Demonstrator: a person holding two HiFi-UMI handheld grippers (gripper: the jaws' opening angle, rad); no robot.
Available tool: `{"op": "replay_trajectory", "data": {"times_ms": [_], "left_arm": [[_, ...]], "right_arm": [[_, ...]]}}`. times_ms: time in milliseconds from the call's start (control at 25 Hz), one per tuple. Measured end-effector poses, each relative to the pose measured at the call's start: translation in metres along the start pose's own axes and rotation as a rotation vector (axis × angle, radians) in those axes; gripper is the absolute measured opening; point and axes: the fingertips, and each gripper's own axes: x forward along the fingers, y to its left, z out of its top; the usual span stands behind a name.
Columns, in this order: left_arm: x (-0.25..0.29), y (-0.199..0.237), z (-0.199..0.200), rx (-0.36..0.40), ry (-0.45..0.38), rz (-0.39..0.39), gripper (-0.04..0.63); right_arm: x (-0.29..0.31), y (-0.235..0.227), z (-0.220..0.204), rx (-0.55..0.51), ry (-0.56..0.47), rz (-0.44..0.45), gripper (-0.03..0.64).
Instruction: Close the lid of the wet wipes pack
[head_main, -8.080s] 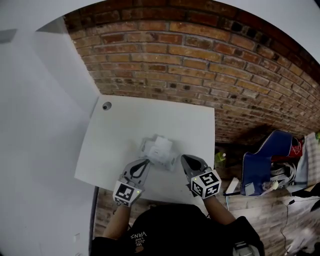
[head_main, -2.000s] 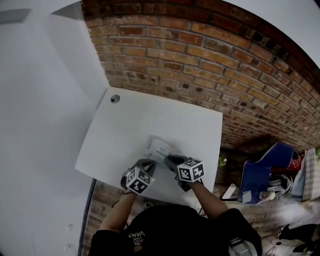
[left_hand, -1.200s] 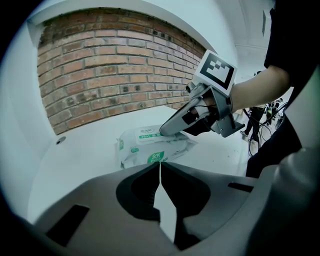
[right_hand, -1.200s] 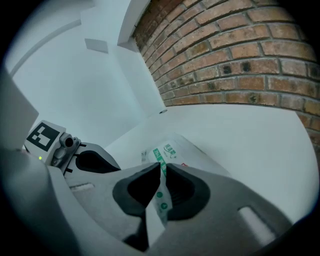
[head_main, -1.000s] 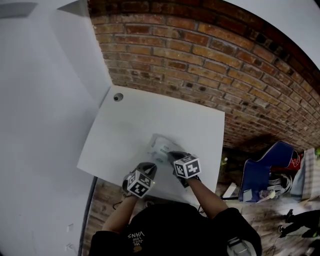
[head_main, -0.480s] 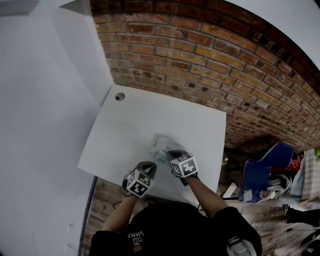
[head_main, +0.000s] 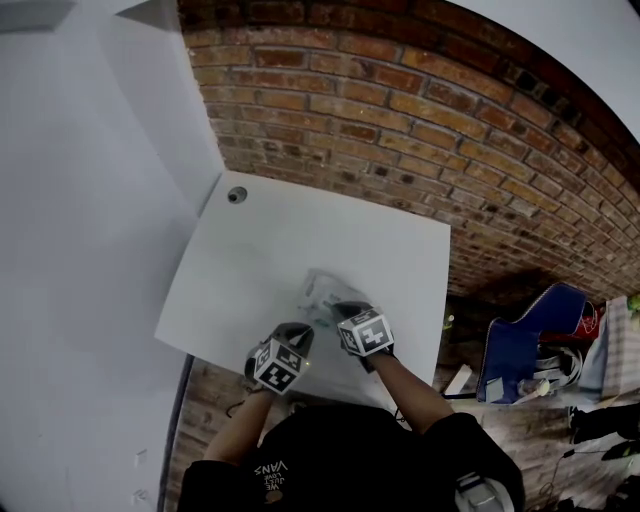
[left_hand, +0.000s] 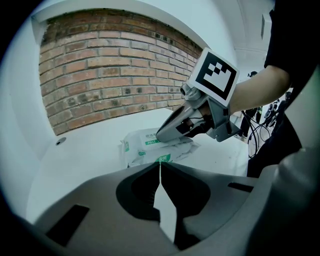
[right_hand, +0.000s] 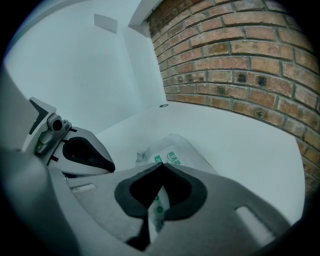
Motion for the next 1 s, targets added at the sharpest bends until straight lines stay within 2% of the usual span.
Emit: {"op": "replay_trajectory", "data": {"times_ms": [1000], "left_arm": [[-0.001,0.003,0.011,0.013,-0.015,0.014,0.006]], "right_arm": [[-0.001,-0.001,0.001,0.024,-0.042,0.028,-0.002]]}}
